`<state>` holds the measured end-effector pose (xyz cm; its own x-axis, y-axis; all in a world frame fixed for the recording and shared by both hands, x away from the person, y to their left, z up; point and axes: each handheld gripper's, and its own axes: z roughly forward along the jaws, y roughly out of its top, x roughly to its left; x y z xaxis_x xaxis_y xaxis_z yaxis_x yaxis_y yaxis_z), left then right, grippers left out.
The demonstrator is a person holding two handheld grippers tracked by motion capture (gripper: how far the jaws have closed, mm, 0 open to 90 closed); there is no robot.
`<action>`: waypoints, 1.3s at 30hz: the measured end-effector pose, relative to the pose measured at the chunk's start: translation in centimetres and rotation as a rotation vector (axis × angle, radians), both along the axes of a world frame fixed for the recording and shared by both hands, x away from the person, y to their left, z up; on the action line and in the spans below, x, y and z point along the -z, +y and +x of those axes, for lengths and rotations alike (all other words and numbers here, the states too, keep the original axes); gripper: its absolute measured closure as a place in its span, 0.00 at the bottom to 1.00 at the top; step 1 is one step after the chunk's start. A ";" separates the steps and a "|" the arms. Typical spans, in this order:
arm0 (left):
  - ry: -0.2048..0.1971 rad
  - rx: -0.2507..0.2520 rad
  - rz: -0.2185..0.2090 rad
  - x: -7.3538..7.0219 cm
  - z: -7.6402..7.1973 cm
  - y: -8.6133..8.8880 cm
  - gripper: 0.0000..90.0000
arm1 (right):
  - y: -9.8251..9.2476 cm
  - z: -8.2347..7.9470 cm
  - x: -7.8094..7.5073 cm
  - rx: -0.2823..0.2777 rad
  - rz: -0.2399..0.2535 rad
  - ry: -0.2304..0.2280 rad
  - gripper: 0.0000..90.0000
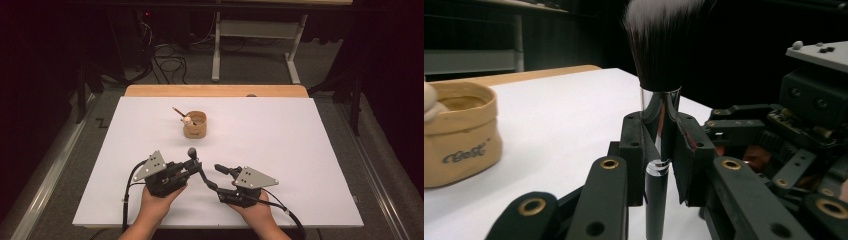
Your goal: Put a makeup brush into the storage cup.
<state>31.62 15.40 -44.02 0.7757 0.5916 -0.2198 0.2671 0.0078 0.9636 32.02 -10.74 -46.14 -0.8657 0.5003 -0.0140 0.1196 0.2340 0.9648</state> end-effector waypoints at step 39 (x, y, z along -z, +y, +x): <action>-0.021 -0.104 0.044 -0.6 0.6 3.1 0.85 | -2.1 1.9 -1.0 0.113 -0.019 0.039 0.08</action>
<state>32.27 18.46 -43.38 0.7137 0.6779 -0.1762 0.2466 -0.0078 0.9691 33.93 -12.81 -45.17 -0.8041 0.5945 0.0082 0.1838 0.2353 0.9544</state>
